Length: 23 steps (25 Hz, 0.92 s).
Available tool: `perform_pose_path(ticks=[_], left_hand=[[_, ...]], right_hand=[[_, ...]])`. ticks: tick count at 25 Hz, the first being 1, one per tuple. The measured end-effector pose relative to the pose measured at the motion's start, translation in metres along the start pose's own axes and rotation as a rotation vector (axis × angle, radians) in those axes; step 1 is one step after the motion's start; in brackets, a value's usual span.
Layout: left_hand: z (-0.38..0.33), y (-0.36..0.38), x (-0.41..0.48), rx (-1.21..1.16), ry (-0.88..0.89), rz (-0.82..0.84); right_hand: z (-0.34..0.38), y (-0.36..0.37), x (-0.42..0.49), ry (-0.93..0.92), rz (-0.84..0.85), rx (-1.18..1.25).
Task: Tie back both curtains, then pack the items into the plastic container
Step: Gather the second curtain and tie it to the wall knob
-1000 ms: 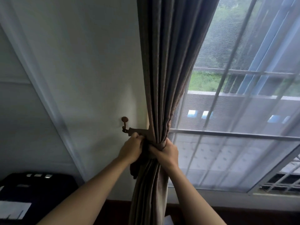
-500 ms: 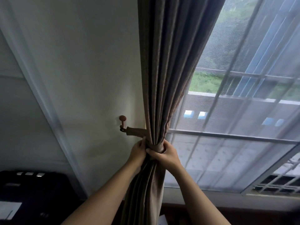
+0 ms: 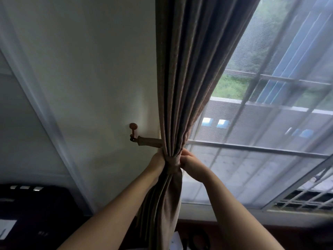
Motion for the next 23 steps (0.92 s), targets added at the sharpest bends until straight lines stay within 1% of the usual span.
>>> perform_pose_path(ticks=[3, 4, 7, 11, 13, 16, 18, 19, 21, 23], left_hand=[[0.000, -0.001, 0.004, -0.018, -0.009, 0.005], [0.001, -0.001, 0.004, -0.040, -0.027, -0.013], [0.001, -0.005, 0.008, -0.110, -0.068, -0.089], [0.006, -0.009, 0.011, -0.052, -0.059, -0.012], [0.006, -0.010, 0.009, -0.063, -0.068, -0.015], [0.005, -0.010, 0.009, 0.014, -0.051, -0.012], [0.002, -0.007, 0.005, 0.049, -0.023, -0.001], [0.001, -0.006, 0.008, 0.035, -0.002, -0.039], [0.004, -0.003, 0.018, -0.038, -0.028, -0.113], [0.024, 0.001, 0.041, 0.025, -0.065, -0.122]], right_hand=[[-0.004, 0.000, 0.009, 0.071, 0.051, 0.008], [-0.004, 0.000, 0.011, 0.103, 0.065, -0.022], [-0.004, -0.006, 0.013, 0.187, 0.099, -0.230], [0.006, -0.017, 0.010, 0.308, 0.107, -0.605], [0.004, -0.022, 0.011, 0.285, 0.125, -0.710], [0.002, -0.026, 0.015, 0.191, 0.088, -0.680], [0.009, -0.029, 0.017, 0.122, 0.054, -0.703], [0.017, -0.029, 0.016, 0.099, 0.040, -0.732], [0.032, -0.029, 0.016, 0.068, 0.020, -0.835], [0.050, -0.028, 0.011, 0.055, -0.039, -1.024]])
Point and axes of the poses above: each hand's wrist, its own x-axis towards the middle knuckle, its own y-axis out of the palm, z = x × y, the point moved 5 cm from there along x, towards the middle knuckle, and after that the axes turned 3 degrees about -y, right-handed, at the moved point
